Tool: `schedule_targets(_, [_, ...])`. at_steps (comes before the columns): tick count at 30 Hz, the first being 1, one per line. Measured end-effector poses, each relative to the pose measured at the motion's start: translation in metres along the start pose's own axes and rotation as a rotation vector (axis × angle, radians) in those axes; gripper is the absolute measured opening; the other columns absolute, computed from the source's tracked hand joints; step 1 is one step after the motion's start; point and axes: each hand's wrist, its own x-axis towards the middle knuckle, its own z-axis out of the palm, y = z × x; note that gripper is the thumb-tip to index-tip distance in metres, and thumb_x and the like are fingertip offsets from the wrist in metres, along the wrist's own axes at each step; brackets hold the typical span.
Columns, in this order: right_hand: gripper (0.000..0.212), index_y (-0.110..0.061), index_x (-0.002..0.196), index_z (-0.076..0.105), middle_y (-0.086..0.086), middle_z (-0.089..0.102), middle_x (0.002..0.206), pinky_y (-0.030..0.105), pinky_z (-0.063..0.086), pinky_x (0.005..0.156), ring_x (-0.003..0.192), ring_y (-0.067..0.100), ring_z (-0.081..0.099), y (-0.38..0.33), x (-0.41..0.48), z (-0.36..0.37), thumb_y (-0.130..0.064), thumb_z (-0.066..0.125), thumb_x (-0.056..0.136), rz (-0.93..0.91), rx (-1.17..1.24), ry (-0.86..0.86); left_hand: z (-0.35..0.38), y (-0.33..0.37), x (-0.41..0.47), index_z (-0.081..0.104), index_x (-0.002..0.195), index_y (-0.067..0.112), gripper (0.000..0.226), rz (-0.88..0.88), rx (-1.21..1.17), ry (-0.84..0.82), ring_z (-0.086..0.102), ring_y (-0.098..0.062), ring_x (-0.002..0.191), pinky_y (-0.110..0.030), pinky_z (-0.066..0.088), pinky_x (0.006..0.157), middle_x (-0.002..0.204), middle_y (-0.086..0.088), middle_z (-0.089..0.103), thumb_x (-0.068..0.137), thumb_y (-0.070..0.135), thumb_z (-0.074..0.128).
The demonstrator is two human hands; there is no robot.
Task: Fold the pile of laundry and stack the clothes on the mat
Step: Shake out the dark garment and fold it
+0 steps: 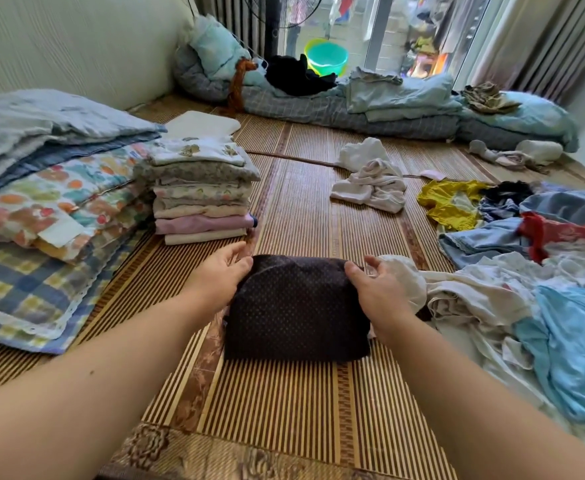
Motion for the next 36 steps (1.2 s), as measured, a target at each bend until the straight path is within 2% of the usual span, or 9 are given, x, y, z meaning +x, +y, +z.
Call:
schedule_targets(3, [0.075,-0.028,0.153,0.02,0.006,0.037,0.151,0.05,0.03,0.113,0.139,0.029,0.034,0.011,0.018,0.014,-0.049,0.058,0.091,-0.021,-0.155,0.011,0.014,-0.013,0.009,0.028,0.15,0.036,0.057,-0.073,0.065,-0.035,0.03,-0.028,0.142,-0.05,0.021,0.118,0.159,-0.005,0.024,0.098,0.045,0.048])
schedule_targets(6, [0.062,-0.035,0.15,0.029,0.006,0.029,0.156,0.046,0.025,0.115,0.143,0.027,0.028,0.027,0.03,0.028,-0.039,0.057,0.094,-0.093,-0.477,-0.053,0.023,-0.036,0.013,0.024,0.147,0.05,0.058,-0.02,0.645,-0.061,-0.005,-0.03,0.148,-0.055,0.004,0.116,0.161,0.001,-0.016,0.093,0.061,0.042])
schedule_targets(13, [0.046,-0.045,0.144,0.037,-0.015,0.024,0.158,0.058,0.005,0.115,0.149,0.013,0.01,0.05,0.045,0.042,-0.053,0.024,0.1,-0.259,-1.076,-0.171,0.035,-0.058,0.03,0.019,0.145,0.056,0.047,0.073,1.173,-0.104,-0.023,-0.028,0.145,-0.063,-0.013,0.11,0.162,0.002,-0.017,0.099,0.052,0.026])
schedule_targets(18, [0.05,-0.045,0.144,0.035,-0.005,0.029,0.158,0.061,0.01,0.113,0.145,0.022,0.023,0.042,0.05,0.037,-0.059,0.03,0.097,-0.133,-1.128,-0.215,0.032,-0.053,0.036,0.015,0.146,0.055,0.051,-0.039,1.122,-0.164,0.0,-0.03,0.148,-0.065,0.002,0.112,0.164,0.001,-0.003,0.098,0.055,0.028])
schedule_targets(22, [0.105,-0.029,0.147,0.03,0.001,0.049,0.142,0.055,0.025,0.109,0.131,0.029,0.043,0.026,0.042,0.039,-0.092,0.033,0.063,0.069,-0.851,-0.145,0.022,-0.051,0.021,0.013,0.149,0.038,0.082,-0.216,0.956,0.146,0.032,-0.033,0.135,-0.052,0.033,0.107,0.15,-0.012,0.029,0.082,0.074,0.043])
schedule_targets(24, [0.116,-0.022,0.145,0.034,0.006,0.049,0.141,0.058,0.017,0.113,0.134,0.032,0.039,0.025,0.041,0.042,-0.096,0.038,0.056,0.124,-1.04,-0.09,0.018,-0.047,0.011,0.022,0.147,0.027,0.091,-0.305,0.88,0.155,0.042,-0.031,0.128,-0.046,0.04,0.103,0.141,-0.01,0.042,0.075,0.076,0.052])
schedule_targets(29, [0.096,-0.015,0.155,0.008,0.017,0.017,0.159,0.055,-0.005,0.117,0.148,0.037,0.001,0.018,0.041,0.065,-0.074,0.04,0.086,0.148,-1.284,-0.141,0.024,-0.032,-0.001,0.036,0.142,0.019,0.075,-0.302,0.45,0.082,0.054,-0.024,0.12,-0.034,0.044,0.099,0.134,-0.004,0.054,0.081,0.044,0.072])
schedule_targets(32, [0.088,-0.027,0.155,-0.001,0.018,0.011,0.159,0.05,0.016,0.118,0.146,0.038,0.013,0.012,0.036,0.077,-0.062,0.047,0.091,0.017,-1.25,-0.246,0.013,-0.034,-0.009,0.033,0.145,0.023,0.072,-0.304,0.31,0.078,0.054,-0.021,0.116,-0.031,0.044,0.091,0.135,-0.003,0.053,0.084,0.024,0.072])
schedule_targets(36, [0.11,-0.015,0.154,0.001,0.021,0.024,0.15,0.047,0.036,0.107,0.135,0.038,0.035,0.016,0.02,0.087,-0.069,0.06,0.079,0.215,-1.071,-0.13,-0.01,-0.045,-0.026,0.02,0.15,0.037,0.085,-0.253,0.302,0.013,0.053,-0.016,0.116,-0.033,0.048,0.094,0.142,-0.002,0.048,0.084,0.015,0.069])
